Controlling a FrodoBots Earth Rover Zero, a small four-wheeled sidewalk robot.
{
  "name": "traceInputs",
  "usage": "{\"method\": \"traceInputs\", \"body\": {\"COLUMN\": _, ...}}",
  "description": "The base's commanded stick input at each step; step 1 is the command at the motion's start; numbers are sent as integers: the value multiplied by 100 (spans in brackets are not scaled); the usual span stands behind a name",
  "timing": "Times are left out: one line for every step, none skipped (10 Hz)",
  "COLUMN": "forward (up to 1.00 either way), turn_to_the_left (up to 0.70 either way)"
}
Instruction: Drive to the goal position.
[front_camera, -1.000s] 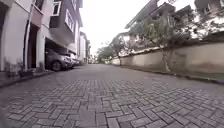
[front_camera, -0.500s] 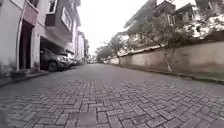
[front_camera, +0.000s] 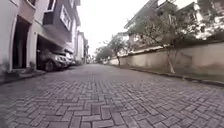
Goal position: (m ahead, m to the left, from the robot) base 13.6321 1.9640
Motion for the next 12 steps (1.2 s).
{"method": "traceInputs", "body": {"forward": 70, "turn_to_the_left": 0}}
{"method": "traceInputs", "body": {"forward": 70, "turn_to_the_left": 0}}
{"method": "traceInputs", "body": {"forward": 70, "turn_to_the_left": 0}}
{"method": "traceInputs", "body": {"forward": 70, "turn_to_the_left": 0}}
{"method": "traceInputs", "body": {"forward": 70, "turn_to_the_left": 0}}
{"method": "traceInputs", "body": {"forward": 70, "turn_to_the_left": 0}}
{"method": "traceInputs", "body": {"forward": 70, "turn_to_the_left": 0}}
{"method": "traceInputs", "body": {"forward": 70, "turn_to_the_left": 0}}
{"method": "traceInputs", "body": {"forward": 70, "turn_to_the_left": 0}}
{"method": "traceInputs", "body": {"forward": 70, "turn_to_the_left": 0}}
{"method": "traceInputs", "body": {"forward": 70, "turn_to_the_left": 0}}
{"method": "traceInputs", "body": {"forward": 70, "turn_to_the_left": 0}}
